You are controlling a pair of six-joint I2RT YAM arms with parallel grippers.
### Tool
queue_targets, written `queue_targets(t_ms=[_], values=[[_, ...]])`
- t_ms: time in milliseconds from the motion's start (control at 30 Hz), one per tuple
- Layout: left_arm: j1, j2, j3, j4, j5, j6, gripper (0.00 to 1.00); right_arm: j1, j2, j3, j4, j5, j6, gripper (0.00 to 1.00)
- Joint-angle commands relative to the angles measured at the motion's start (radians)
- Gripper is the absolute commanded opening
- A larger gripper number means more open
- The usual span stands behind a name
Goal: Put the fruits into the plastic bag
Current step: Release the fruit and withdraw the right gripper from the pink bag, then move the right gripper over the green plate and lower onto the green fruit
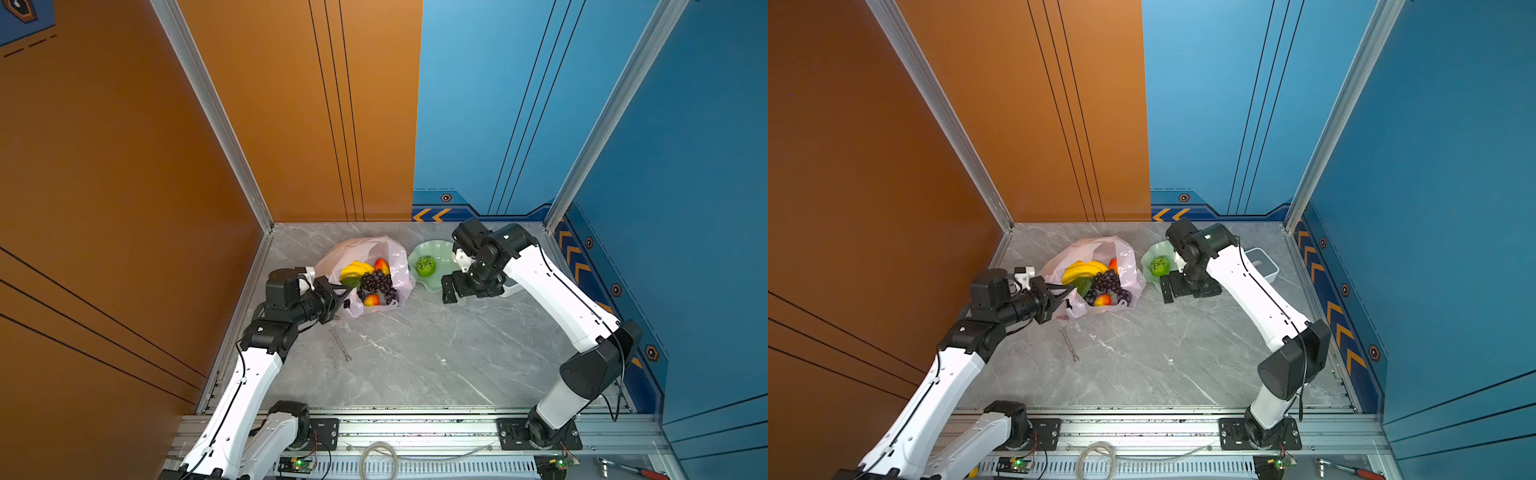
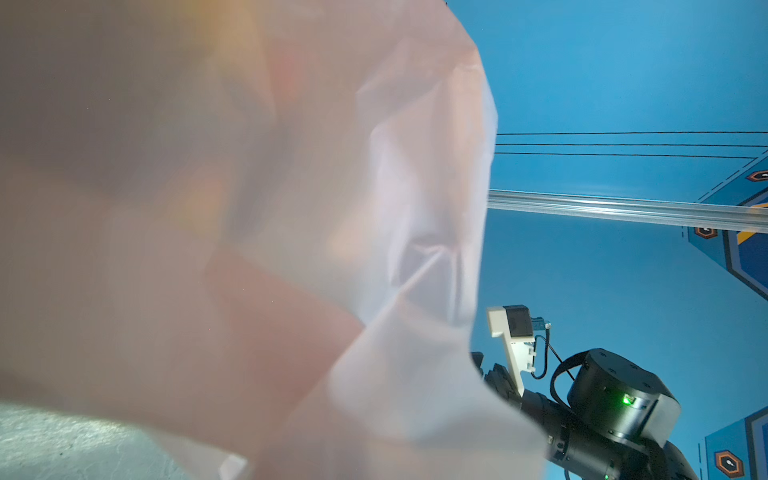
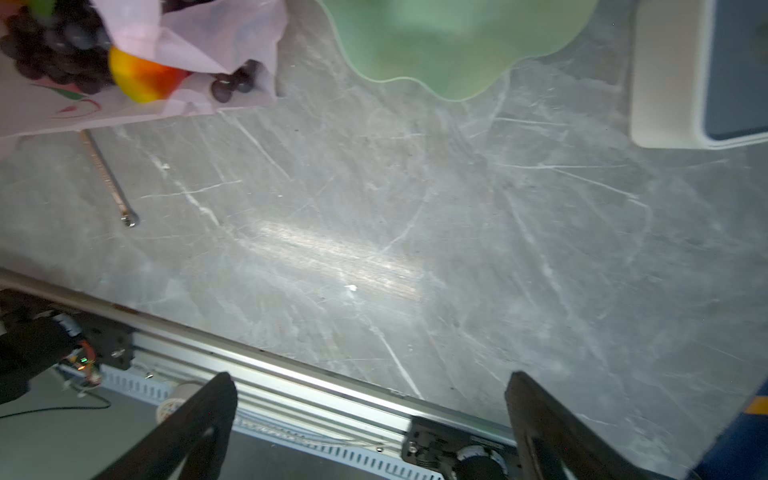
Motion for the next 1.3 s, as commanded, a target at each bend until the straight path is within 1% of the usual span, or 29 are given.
queue_targets(t_ms=[0,100,167,233,300,367,500,567,633,833,1000,1267], values=[[0.003,-0.016,-0.015,-0.003,-0.019,0.009,0.00,-0.036,-0.031,0.006,-0.054,0.167,-0.064,1.00],[0.003,-0.020,-0.012,-0.008,-0.021,0.009,0.00,-0.071,-0.035,0.038,-0.045,0.288,-0.077,1.00],[0.005,-0.020,-0.013,-0.012,-0.024,0.009,0.00,-0.073,-0.038,0.065,-0.020,0.395,-0.083,1.00],[0.003,-0.020,-0.016,-0.012,-0.025,0.008,0.00,-0.080,-0.044,0.078,0.025,0.468,-0.075,1.00],[0.003,-0.020,-0.017,-0.012,-0.026,0.006,0.00,-0.095,-0.060,0.077,0.093,0.491,-0.059,1.00],[0.003,-0.019,-0.015,-0.011,-0.025,0.007,0.00,-0.120,-0.068,0.073,0.157,0.479,-0.030,1.00],[0.005,-0.020,-0.015,-0.014,-0.027,0.008,0.00,-0.159,-0.056,0.070,0.276,0.422,0.014,1.00],[0.005,-0.023,-0.014,-0.018,-0.027,0.008,0.00,-0.170,-0.045,0.065,0.330,0.378,0.033,1.00],[0.007,-0.027,-0.015,-0.022,-0.028,0.010,0.00,-0.186,-0.015,0.076,0.369,0.305,0.055,1.00],[0.008,-0.030,-0.019,-0.024,-0.027,0.006,0.00,-0.213,0.135,0.156,0.394,0.083,0.107,1.00],[0.008,-0.029,-0.012,-0.028,-0.025,0.007,0.00,-0.219,0.278,0.222,0.393,-0.061,0.136,1.00],[0.007,-0.028,0.003,-0.040,-0.031,0.005,0.00,-0.218,0.438,0.272,0.455,-0.199,0.217,1.00]])
